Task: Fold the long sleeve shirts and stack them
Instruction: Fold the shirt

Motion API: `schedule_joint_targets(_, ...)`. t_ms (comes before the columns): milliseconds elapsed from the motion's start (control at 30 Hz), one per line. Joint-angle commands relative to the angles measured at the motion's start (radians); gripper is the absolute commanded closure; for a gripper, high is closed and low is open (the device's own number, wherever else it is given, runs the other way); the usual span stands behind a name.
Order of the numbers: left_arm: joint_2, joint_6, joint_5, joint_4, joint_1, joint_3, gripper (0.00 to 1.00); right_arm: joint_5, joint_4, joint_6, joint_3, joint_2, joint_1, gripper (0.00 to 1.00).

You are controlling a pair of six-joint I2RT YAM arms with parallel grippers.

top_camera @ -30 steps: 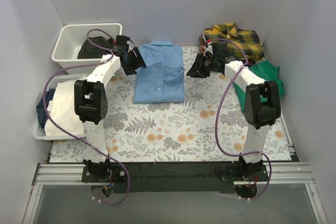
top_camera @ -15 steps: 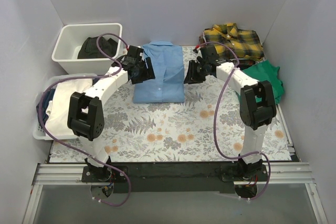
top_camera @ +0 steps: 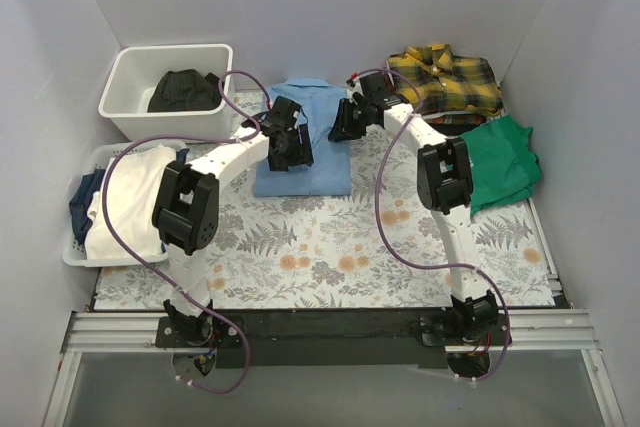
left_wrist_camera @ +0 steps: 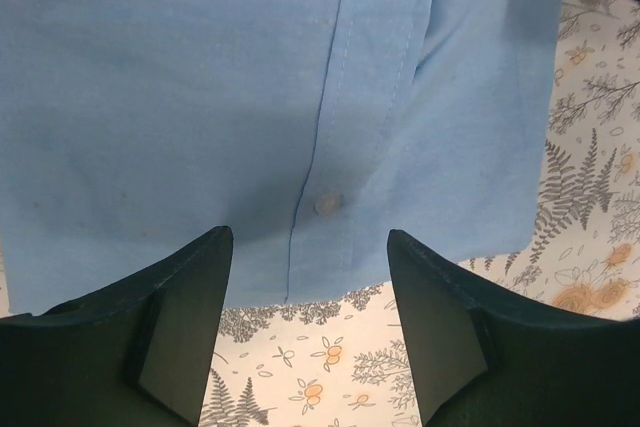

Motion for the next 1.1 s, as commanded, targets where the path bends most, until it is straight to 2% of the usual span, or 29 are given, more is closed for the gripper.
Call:
schedule_joint_targets(0,-0.069,-0.022,-0.030,-0.048,-0.014,-0.048,0.37,-0.024,0.018,0.050,0.086,0.052,0.003,0.63)
schedule_joint_targets(100,-0.081,-0.035,-0.049,-0.059,-0.023,-0.076,0.37,0.015,0.028,0.053,0.060,0.042,0.000,0.65)
schedule_joint_targets(367,0.074,-0.036,-0.165,-0.085,-0.077,-0.062,0.37,0.124,0.096,-0.014,-0.142,-0.206,-0.011,0.65)
schedule_joint_targets(467,0.072,-0.045,-0.168,-0.059,-0.087,-0.077,0.37,0.136,0.090,-0.025,-0.206,-0.278,-0.023,0.65)
schedule_joint_targets(633,-0.018,-0.064,-0.206,-0.015,-0.103,-0.054,0.34,0.150,0.087,-0.025,-0.286,-0.370,-0.029,0.65)
schedule_joint_targets(900,-0.027,-0.055,-0.212,0.005,-0.149,-0.038,0.33,0.180,0.044,-0.042,-0.312,-0.413,-0.031,0.65)
schedule_joint_targets(1067,0.005,-0.048,-0.189,0.083,-0.179,-0.079,0.32,0.187,0.038,-0.050,-0.342,-0.424,-0.032,0.65)
